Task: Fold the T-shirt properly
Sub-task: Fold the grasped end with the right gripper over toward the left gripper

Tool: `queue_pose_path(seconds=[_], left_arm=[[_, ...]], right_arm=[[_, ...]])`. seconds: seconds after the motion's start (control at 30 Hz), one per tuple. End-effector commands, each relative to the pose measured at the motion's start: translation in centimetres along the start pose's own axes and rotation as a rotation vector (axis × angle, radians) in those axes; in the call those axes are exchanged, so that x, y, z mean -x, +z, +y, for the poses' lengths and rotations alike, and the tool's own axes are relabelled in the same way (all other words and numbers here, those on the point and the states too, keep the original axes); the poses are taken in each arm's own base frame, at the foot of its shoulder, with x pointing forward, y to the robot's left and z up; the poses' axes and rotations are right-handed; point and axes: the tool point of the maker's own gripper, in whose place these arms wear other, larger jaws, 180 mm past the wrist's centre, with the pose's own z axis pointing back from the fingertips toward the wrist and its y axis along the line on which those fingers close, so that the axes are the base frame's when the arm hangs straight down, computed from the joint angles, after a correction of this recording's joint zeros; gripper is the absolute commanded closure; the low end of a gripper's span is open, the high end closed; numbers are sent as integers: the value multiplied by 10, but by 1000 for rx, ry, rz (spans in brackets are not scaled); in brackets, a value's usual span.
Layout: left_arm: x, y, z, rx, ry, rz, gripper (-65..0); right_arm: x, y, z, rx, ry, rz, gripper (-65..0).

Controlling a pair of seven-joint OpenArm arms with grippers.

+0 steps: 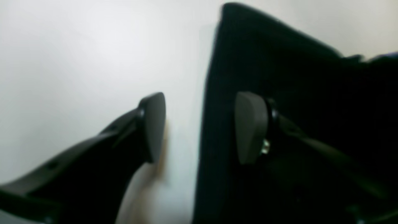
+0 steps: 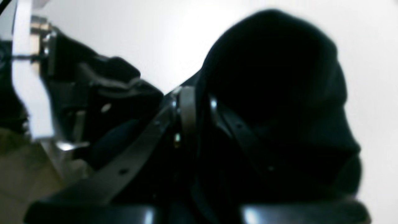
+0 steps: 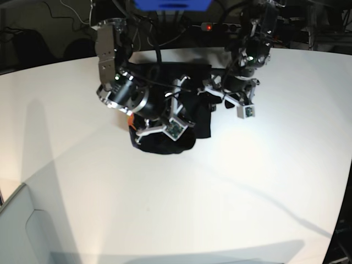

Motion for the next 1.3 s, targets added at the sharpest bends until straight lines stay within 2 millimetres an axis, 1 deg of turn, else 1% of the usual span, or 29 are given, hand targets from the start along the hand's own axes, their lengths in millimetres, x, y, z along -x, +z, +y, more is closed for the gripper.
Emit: queue_pose_path(seconds=[0.0,0.07,0.13,0.2,0.3,0.33,0.4,0.47,0.5,0.53,0.7,0.83,0.9,1.03,1.13,1.17,1.2,1.23,1.27], left_arm=[[-13,4,5,-12,-3,-48,-344],[-18,6,20,-47,12,-62,-344],[-12,1,37,-90,26,-42,-342],[-4,-6,45,-107,46,-13,-340],[11,-14,47,-94,109,40,-334],[18,-16,48,-90,135,60,-318],[21,-21,48,-77,176,78,-257],[24,-23,49,-70,199,92,-203],[25,-24,49,-67,210,98,-188],[26,-25,49,-67,214,101,-187],[28,-23,48,-61,220,104,-186],[35,-18,53,-74,227,119,-186],[31,-12,62,-84,192,115,-186],[23,2,62,-76,152,96,-187],[10,13,75,-102,146,60,-188],[7,17,83,-120,155,44,-189],[1,21,90,-137,161,25,-189],[-3,25,97,-155,167,12,-189],[-6,29,103,-169,171,-1,-189]], right_arm=[[-26,4,2,-10,29,-87,-1],[-32,9,2,0,41,-104,-1],[-35,11,4,0,49,-112,-1],[-41,9,13,-25,68,-124,-1],[-44,4,25,-61,84,-128,-1],[-43,1,30,-78,83,-127,-1],[-41,-6,39,-113,87,-117,-1],[-41,-11,43,-133,95,-111,-1],[-37,-15,45,-144,89,-100,-1],[-34,-18,46,-152,85,-92,-1],[-37,-22,43,-156,82,-107,-1],[-29,-26,45,-169,68,-85,-2],[-23,-30,47,-181,58,-70,-2],[-12,-32,47,-187,55,-40,-2],[-9,-32,46,-186,58,-30,-4],[-8,-32,46,-186,59,-26,-20],[-7,-31,45,-185,59,-23,-53],[-4,-31,44,-184,63,-13,-94],[-1,-30,43,-182,68,-5,-149]])
